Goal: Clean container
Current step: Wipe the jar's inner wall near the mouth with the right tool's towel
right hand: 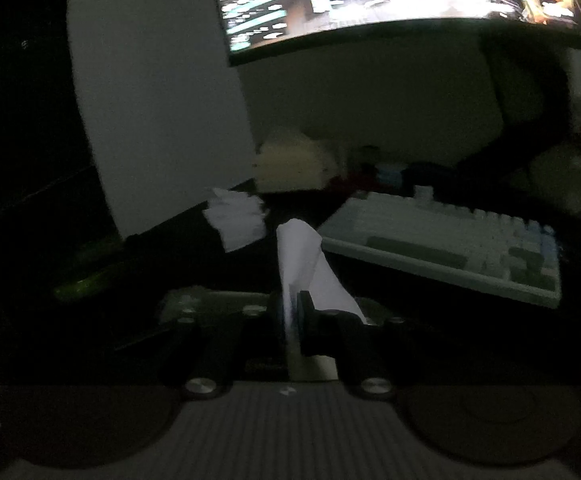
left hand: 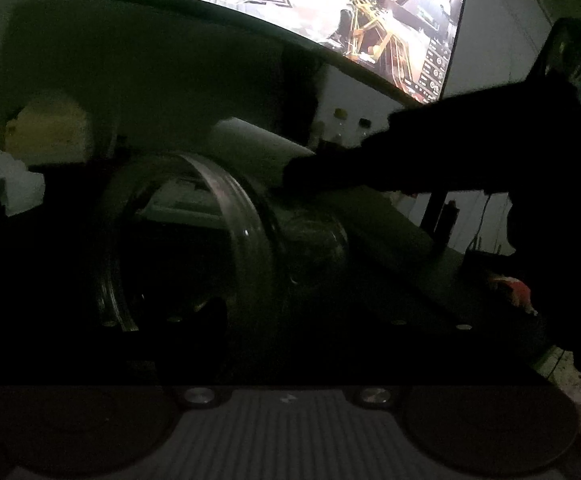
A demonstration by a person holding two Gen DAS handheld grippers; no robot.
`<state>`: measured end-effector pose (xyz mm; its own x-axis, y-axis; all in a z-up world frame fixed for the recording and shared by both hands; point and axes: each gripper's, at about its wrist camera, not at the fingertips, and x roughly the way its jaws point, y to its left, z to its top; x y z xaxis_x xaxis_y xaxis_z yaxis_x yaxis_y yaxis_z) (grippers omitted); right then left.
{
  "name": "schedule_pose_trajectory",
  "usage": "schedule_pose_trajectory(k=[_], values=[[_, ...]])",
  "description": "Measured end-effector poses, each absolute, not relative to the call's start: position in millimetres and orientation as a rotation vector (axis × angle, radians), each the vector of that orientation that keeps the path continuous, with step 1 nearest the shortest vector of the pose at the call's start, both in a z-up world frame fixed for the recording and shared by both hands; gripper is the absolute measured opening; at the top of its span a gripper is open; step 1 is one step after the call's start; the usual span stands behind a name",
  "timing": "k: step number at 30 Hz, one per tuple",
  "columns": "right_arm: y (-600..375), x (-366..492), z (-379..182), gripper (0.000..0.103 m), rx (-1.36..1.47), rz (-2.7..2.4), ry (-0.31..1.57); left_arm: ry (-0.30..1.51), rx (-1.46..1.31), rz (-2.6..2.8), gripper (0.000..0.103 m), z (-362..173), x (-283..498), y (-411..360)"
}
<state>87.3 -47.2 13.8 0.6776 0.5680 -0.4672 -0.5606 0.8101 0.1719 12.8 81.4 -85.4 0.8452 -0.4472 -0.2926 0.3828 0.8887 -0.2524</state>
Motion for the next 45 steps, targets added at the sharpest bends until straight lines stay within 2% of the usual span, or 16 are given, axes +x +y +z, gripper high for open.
schedule_pose_trajectory(k=[45], values=[[-48.9,82.5,15.1,0.009,0.026,0.629,0.535,0.35,-0.169,-0.429,0.064,-86.3,9.2,75.4]])
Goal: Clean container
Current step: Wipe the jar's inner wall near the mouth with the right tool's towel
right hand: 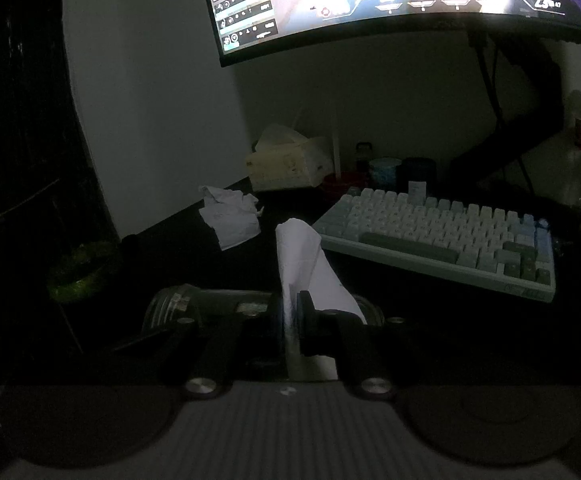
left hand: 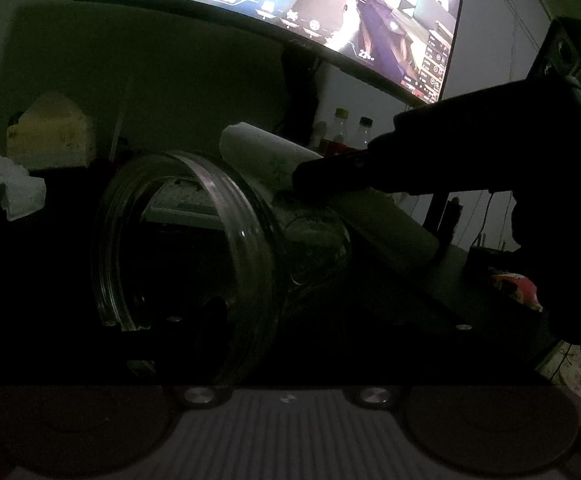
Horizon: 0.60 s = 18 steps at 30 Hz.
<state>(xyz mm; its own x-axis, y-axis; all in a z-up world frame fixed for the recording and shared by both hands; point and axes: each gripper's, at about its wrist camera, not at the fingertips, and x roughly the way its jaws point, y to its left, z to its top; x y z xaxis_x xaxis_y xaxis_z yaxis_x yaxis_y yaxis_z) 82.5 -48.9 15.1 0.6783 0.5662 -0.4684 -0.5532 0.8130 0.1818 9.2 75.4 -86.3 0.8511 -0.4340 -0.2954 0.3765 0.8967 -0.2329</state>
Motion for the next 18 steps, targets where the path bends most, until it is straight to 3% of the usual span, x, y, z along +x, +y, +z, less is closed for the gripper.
schedule_pose_trajectory(k=[18], values=[[-53.4,85.1,15.0,0.009,0.036,0.644,0.537,0.348,-0.16,-0.425,0.064,-86.2,9.1,74.0]])
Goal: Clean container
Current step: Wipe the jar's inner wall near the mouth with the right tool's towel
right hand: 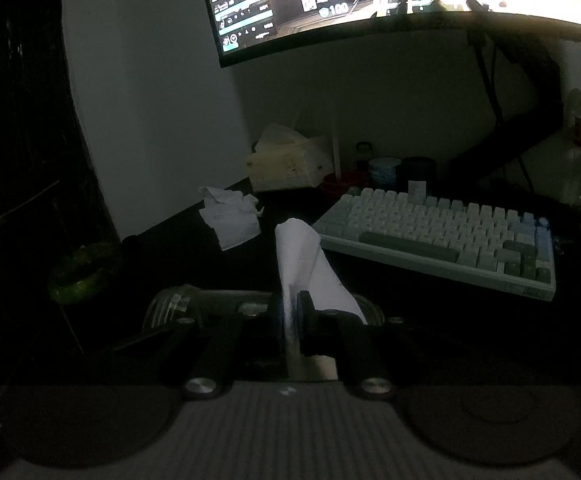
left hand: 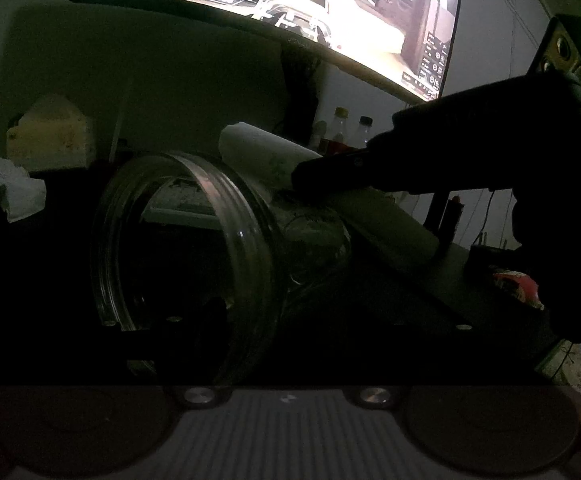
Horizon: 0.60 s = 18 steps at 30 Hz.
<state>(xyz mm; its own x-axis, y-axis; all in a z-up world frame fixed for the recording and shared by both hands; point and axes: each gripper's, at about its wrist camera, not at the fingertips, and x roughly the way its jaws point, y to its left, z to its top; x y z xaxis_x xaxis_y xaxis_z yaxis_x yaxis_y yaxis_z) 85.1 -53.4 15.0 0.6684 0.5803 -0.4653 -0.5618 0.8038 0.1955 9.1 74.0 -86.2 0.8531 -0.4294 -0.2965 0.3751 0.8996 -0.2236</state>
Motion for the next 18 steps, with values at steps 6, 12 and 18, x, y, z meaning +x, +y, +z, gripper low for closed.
schedule_pose_trajectory(k=[6,12,18], values=[[-53.9,84.5,14.5,0.009,0.035,0.644,0.535,0.347,-0.159,-0.425,0.064,-86.4,9.0,73.7],[-54.7,85.2,14.6,0.009,0.034,0.645,0.536,0.346,-0.155,-0.433,0.064,-88.0,9.6,77.0],[-55.4,84.8,14.6,0.009,0.034,0.646,0.535,0.347,-0.157,-0.433,0.064,-88.0,9.6,76.8]])
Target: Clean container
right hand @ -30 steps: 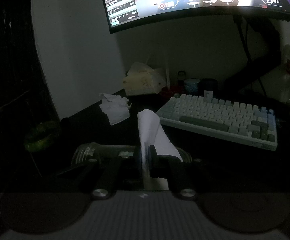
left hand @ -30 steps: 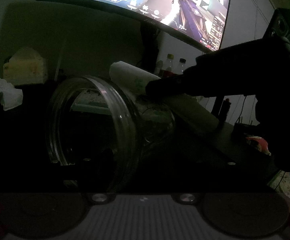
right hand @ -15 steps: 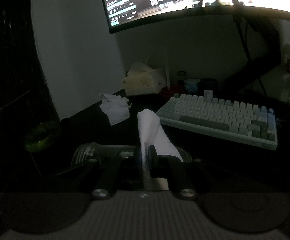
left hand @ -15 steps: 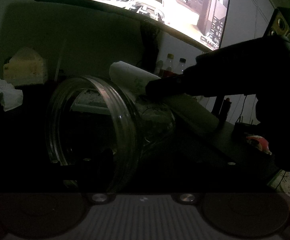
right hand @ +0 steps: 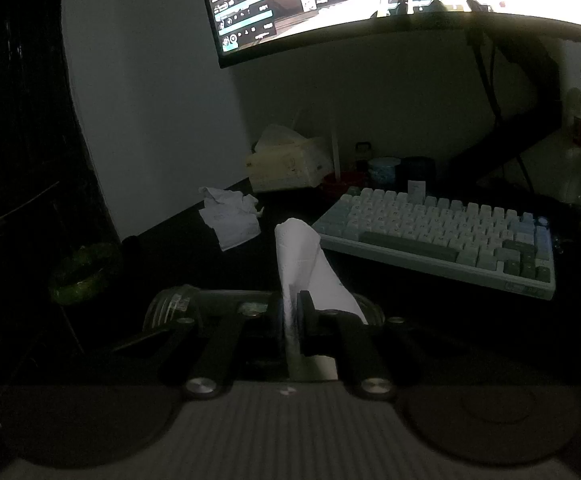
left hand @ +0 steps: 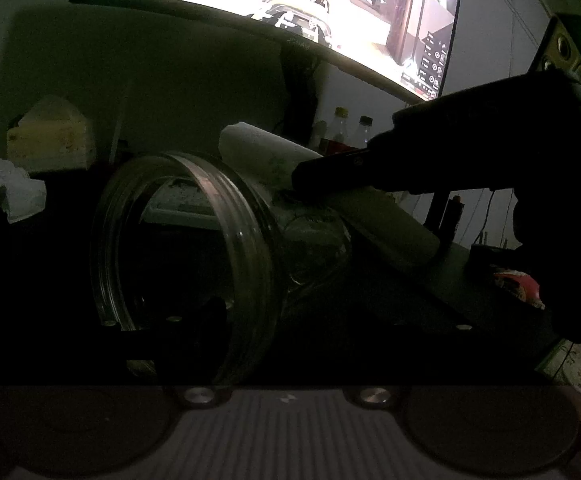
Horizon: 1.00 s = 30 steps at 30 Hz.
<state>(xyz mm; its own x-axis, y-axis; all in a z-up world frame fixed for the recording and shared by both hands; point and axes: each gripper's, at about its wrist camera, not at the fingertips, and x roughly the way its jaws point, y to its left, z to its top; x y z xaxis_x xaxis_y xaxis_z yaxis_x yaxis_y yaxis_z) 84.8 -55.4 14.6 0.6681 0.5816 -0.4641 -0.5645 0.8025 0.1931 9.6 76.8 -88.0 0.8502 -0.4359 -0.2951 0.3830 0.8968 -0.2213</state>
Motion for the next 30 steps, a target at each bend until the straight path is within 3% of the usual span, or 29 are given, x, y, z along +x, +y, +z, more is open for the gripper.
schedule_pose_trajectory(k=[17,24,30], values=[[-40,74,20,0.009,0.023,0.763,0.552,0.346,-0.129,-0.453,0.064,-88,6,70],[-81,101,9,0.009,0.099,0.541,0.585,0.346,-0.126,-0.458,0.064,-89,4,71],[-49,65,12,0.009,0.042,0.793,0.546,0.341,-0.112,-0.457,0.064,-89,1,69]])
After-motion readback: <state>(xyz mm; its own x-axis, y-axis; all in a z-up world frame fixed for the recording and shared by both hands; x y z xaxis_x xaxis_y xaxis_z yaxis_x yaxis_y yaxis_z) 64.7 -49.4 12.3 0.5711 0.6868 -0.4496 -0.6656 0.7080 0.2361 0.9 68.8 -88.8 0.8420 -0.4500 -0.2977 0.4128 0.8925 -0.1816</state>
